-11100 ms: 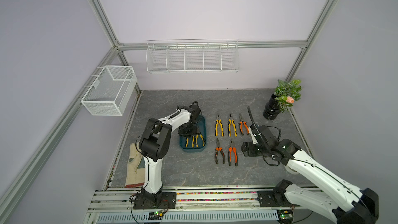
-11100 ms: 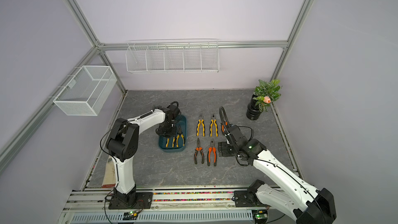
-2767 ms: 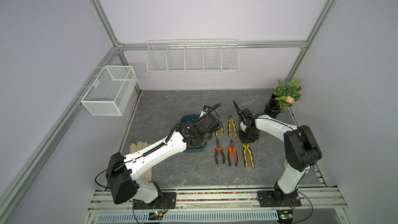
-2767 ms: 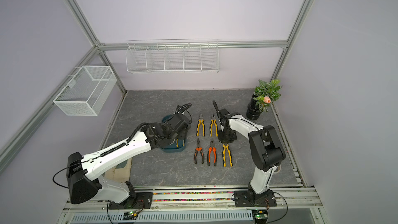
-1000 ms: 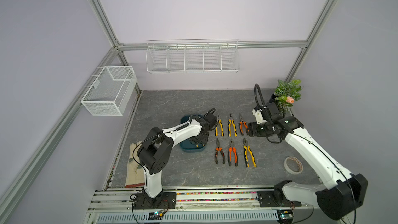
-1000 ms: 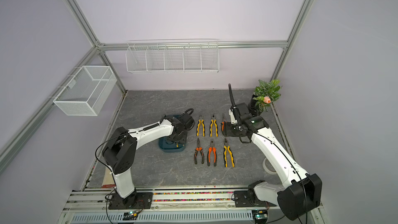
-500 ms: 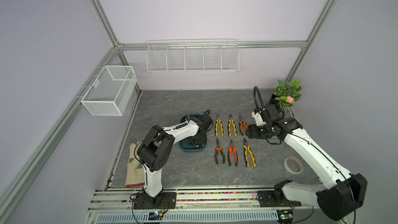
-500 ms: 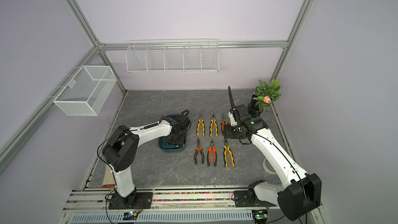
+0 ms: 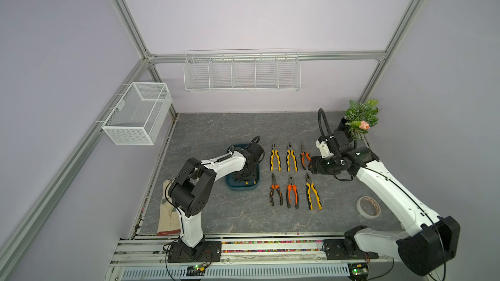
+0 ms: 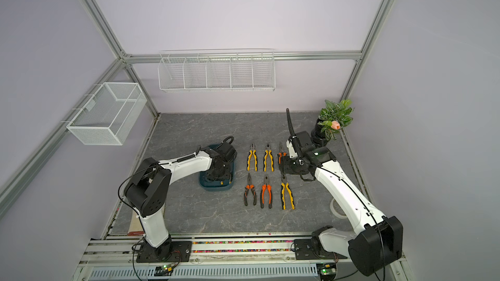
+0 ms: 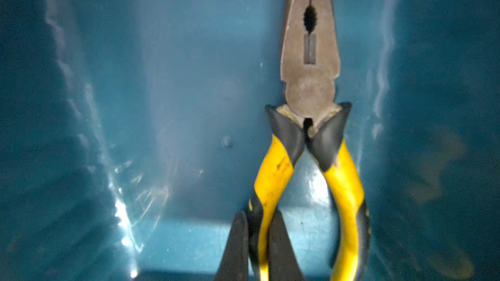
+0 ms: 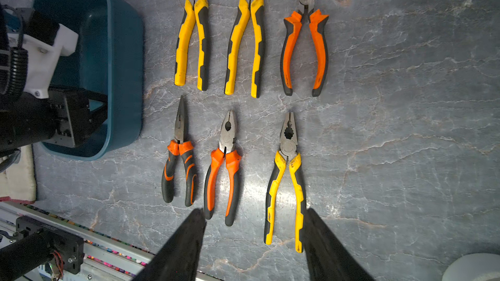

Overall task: Take the pliers out of the storage box
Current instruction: Pick up the pliers from the storage box.

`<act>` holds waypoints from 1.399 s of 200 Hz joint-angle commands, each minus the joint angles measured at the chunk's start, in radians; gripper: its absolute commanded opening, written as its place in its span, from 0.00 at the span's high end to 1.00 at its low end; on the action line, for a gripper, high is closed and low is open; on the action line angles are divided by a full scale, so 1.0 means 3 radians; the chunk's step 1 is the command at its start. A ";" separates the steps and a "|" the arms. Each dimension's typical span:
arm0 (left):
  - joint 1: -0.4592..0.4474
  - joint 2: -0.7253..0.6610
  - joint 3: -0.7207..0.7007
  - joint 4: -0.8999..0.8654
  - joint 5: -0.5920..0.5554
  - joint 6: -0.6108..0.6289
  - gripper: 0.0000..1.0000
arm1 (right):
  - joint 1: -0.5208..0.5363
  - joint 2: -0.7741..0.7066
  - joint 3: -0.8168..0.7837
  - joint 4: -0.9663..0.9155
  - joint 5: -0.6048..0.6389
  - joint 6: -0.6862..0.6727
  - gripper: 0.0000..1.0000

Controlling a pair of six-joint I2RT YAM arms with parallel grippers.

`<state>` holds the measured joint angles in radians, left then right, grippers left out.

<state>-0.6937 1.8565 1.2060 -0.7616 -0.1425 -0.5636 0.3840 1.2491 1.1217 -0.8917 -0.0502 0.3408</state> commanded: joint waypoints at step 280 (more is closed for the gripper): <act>-0.1026 -0.0709 0.0433 0.0032 -0.0506 0.0201 1.00 | 0.0375 0.0853 0.0495 0.0910 -0.1167 0.0839 0.39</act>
<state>-0.9840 1.6424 1.2854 -0.8082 -0.2878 -0.4988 0.4938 1.4593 1.2240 -0.6411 -0.3901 0.5728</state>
